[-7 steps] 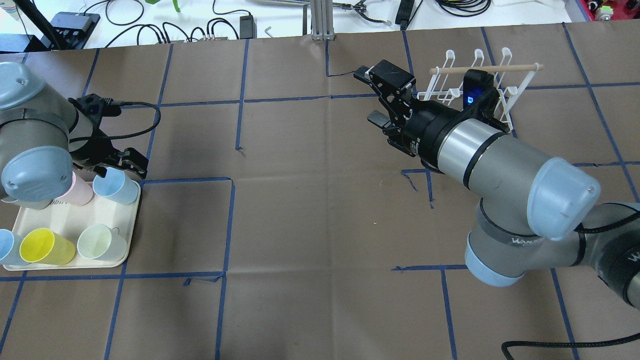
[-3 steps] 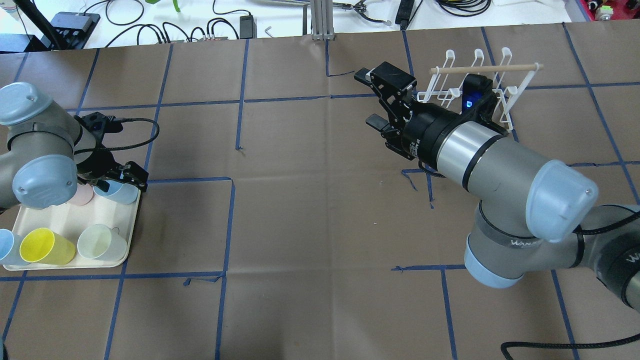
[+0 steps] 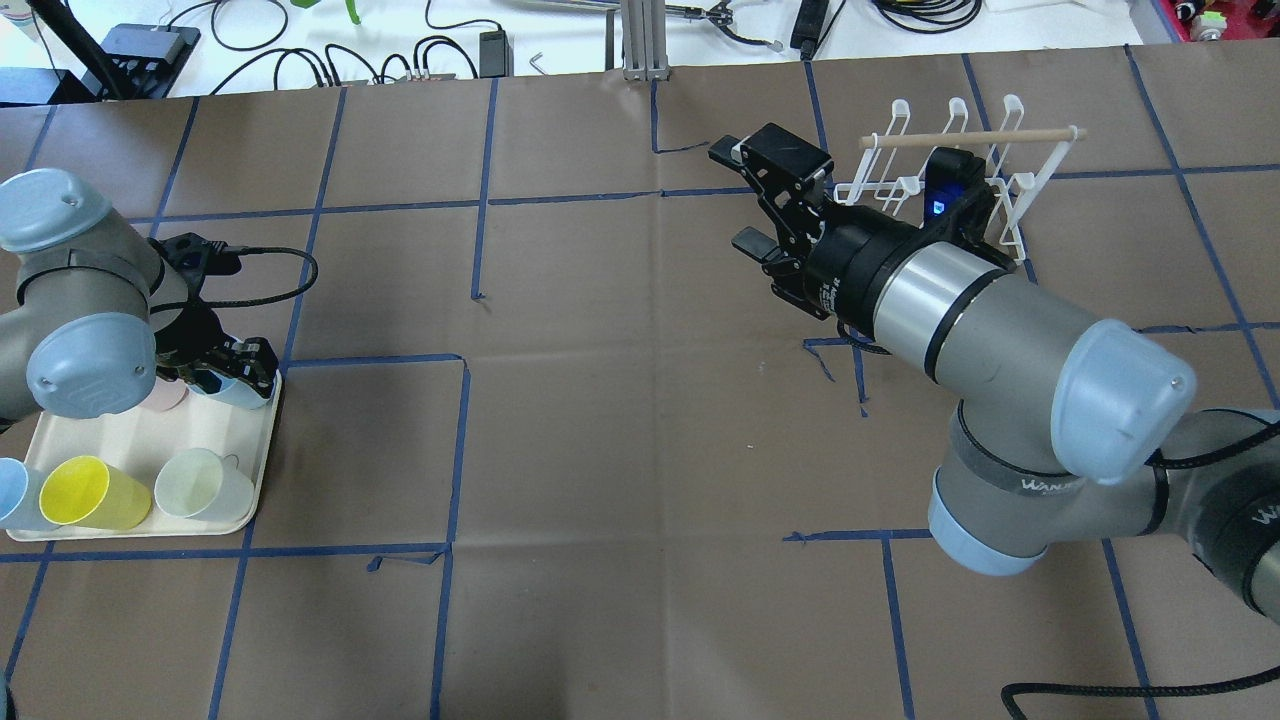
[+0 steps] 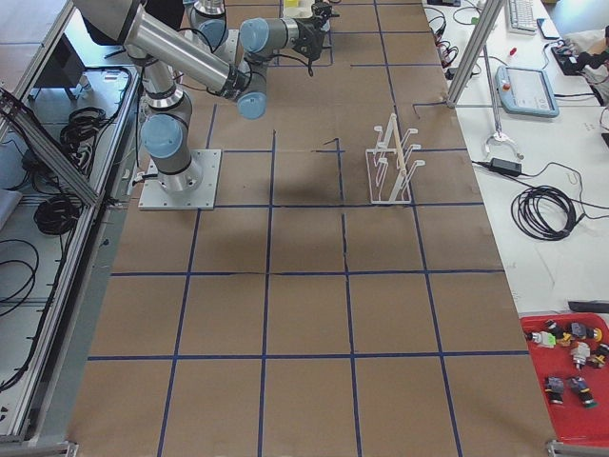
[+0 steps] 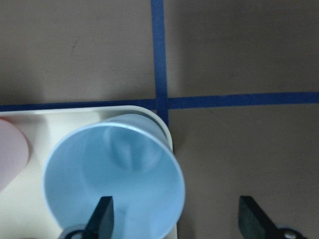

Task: Transfer IKEA cup to right arm and place on rack

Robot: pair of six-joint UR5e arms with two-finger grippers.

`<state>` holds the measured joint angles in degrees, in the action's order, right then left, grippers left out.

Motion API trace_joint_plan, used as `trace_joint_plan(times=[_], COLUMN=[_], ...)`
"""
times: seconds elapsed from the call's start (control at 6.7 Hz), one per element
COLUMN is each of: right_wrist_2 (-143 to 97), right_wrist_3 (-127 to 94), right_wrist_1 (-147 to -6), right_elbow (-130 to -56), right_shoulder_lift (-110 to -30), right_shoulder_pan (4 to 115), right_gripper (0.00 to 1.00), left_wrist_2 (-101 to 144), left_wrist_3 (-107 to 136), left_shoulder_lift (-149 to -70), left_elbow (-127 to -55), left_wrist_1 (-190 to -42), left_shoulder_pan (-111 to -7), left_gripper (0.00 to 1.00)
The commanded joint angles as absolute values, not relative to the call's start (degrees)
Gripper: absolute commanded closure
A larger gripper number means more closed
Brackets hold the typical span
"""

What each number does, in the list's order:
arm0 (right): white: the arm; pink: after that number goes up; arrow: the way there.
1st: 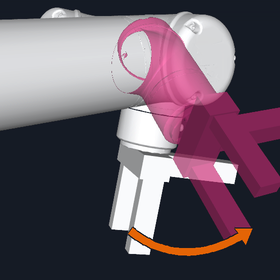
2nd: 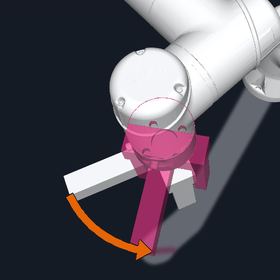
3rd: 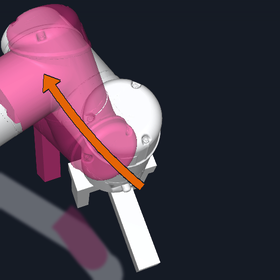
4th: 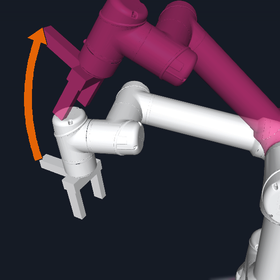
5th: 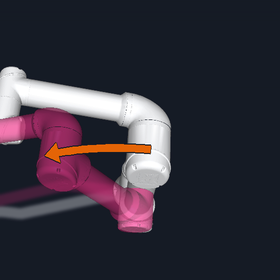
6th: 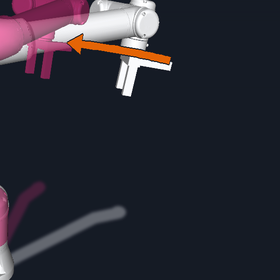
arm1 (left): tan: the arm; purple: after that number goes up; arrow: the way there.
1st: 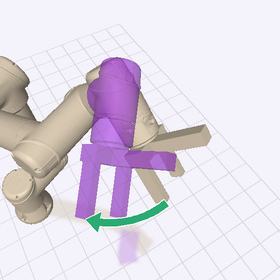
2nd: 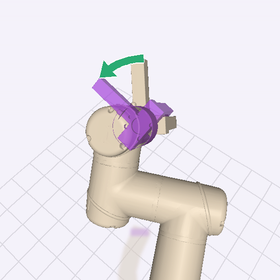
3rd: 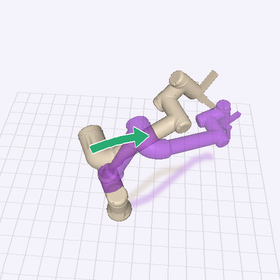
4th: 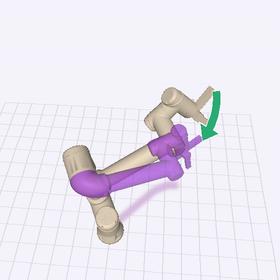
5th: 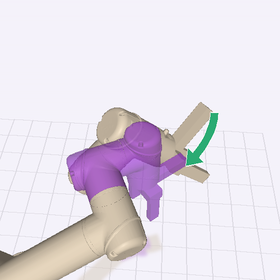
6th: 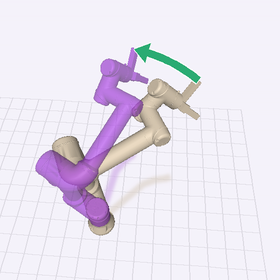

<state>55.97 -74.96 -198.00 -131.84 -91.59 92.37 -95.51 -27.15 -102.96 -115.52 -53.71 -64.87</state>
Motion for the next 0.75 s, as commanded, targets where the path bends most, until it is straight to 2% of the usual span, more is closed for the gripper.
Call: trace_joint_plan(times=[0.0, 0.3, 0.6], right_wrist_2=[55.99, 55.9, 55.9], right_wrist_3=[-74.88, -74.88, -74.88], right_wrist_1=[-198.02, -198.1, -198.11], right_elbow=[-131.84, -131.84, -131.84], right_shoulder_lift=[-91.58, -91.32, -91.23], right_shoulder_pan=[92.37, 92.37, 92.37], right_gripper=[0.0, 0.0, 0.0], left_wrist_2=[-95.63, -91.18, -90.44], left_wrist_3=[-27.33, -27.42, -27.51], left_shoulder_lift=[-102.48, -101.08, -100.55], left_elbow=[-115.23, -114.35, -109.28], left_wrist_1=[-53.7, -53.7, -56.14], left_shoulder_pan=[-64.78, -64.86, -65.04], left_gripper=[1.0, 1.0, 1.0])
